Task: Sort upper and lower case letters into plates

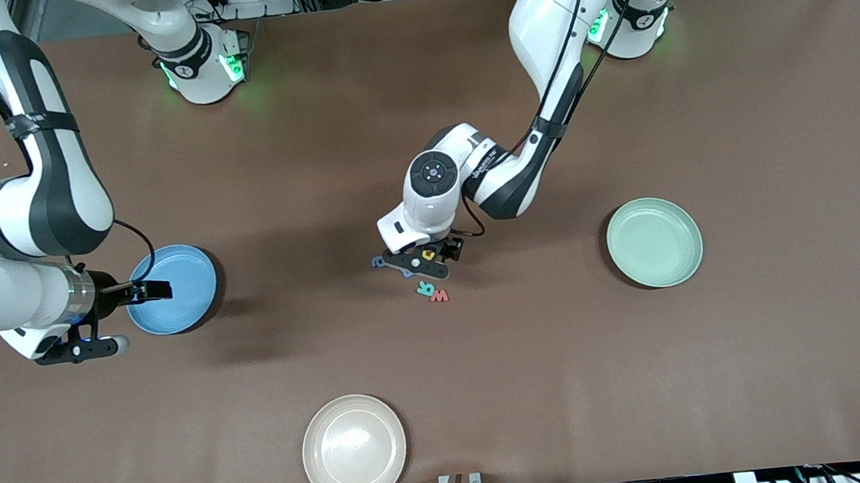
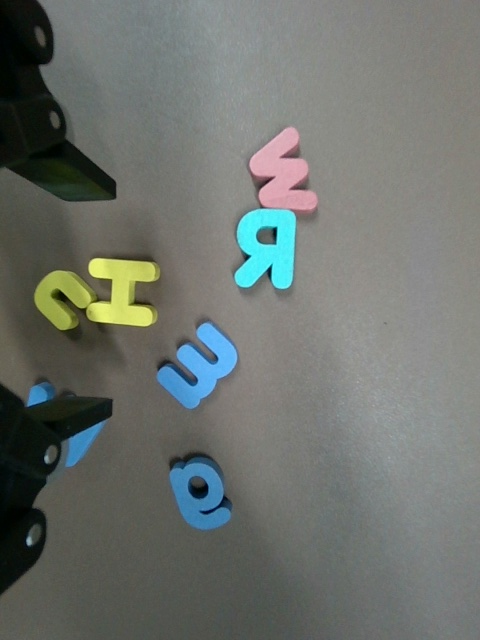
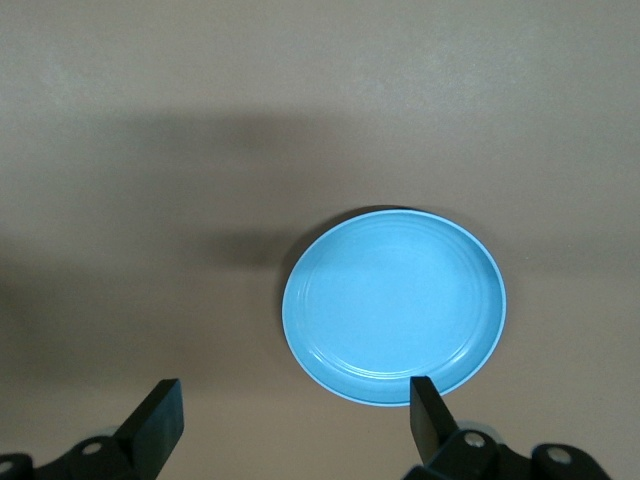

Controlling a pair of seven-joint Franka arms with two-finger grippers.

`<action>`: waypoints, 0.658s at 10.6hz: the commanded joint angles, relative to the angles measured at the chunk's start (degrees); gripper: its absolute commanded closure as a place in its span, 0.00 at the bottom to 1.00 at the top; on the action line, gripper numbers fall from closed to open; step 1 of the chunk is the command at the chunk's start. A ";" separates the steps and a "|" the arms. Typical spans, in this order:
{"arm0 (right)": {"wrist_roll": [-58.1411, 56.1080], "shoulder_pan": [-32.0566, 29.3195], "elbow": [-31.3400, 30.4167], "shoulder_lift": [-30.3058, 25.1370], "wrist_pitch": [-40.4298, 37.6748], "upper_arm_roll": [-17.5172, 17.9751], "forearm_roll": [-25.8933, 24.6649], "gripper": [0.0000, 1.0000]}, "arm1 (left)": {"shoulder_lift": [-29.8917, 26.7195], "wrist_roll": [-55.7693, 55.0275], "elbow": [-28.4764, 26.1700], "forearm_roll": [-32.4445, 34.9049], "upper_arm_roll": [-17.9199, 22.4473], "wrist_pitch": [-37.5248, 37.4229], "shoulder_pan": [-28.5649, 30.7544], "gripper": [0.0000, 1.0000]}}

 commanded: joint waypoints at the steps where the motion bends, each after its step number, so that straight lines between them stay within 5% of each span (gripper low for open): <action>1: -0.35 2.83 0.83 1.47 1.29 0.01 3.04 0.00 | 1.90 -0.82 1.81 -1.12 1.61 1.33 -1.05 0.21; 4: 0.17 5.47 0.66 2.88 1.92 0.19 6.28 0.00 | 2.86 -0.73 1.72 -1.03 3.11 1.33 -2.90 0.22; 6: 0.35 8.28 0.66 3.59 2.35 0.01 9.63 0.00 | 3.48 -0.73 1.72 -1.03 3.55 1.33 -3.08 0.40; 7: 0.70 8.39 0.49 3.85 2.62 0.01 9.64 0.00 | 3.57 -0.82 1.72 -1.03 3.55 1.33 -3.08 0.41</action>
